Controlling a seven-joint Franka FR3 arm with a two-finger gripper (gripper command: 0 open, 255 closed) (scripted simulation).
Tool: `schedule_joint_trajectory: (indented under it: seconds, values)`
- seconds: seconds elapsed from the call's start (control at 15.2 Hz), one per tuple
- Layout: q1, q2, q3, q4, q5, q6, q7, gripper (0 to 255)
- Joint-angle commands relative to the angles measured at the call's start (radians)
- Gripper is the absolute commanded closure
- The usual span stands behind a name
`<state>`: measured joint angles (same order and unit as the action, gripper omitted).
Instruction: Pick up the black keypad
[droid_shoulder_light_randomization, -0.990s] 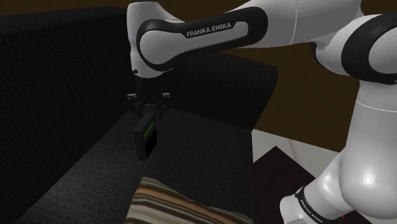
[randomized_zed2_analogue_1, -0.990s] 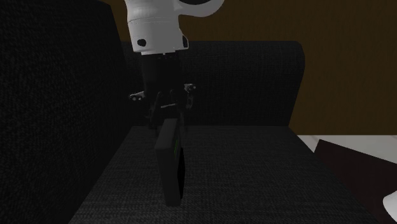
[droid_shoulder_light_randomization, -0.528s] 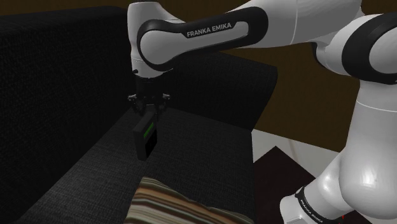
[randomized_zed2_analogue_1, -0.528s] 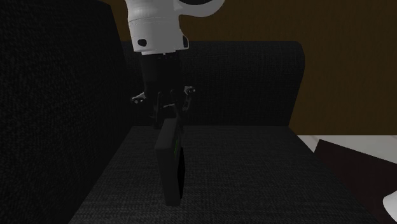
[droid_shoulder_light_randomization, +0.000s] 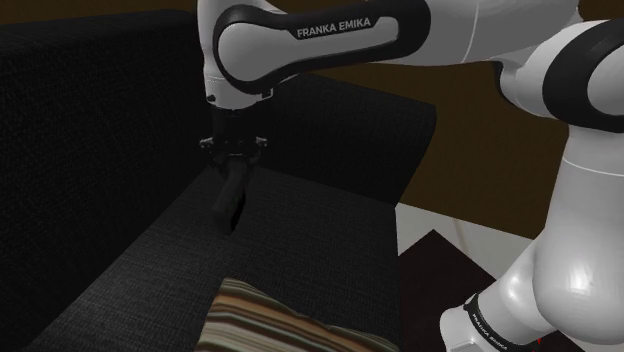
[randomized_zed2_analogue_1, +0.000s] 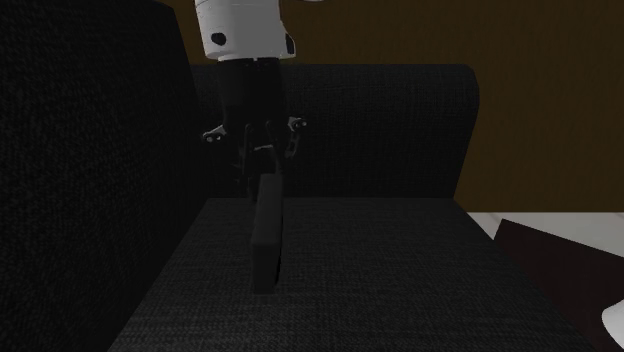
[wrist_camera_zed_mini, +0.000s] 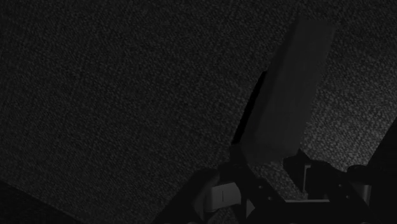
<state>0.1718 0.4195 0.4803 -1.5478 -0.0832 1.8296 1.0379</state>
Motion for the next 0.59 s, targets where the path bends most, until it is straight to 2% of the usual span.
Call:
schedule_joint_trajectory:
  seconds: [0.0, 0.53]
  values:
    - [0.001, -0.006, 0.002, 0.017, 0.003, -0.023, 0.001, 255]
    - [0.006, -0.019, 0.007, 0.108, 0.009, -0.124, 0.003, 255]
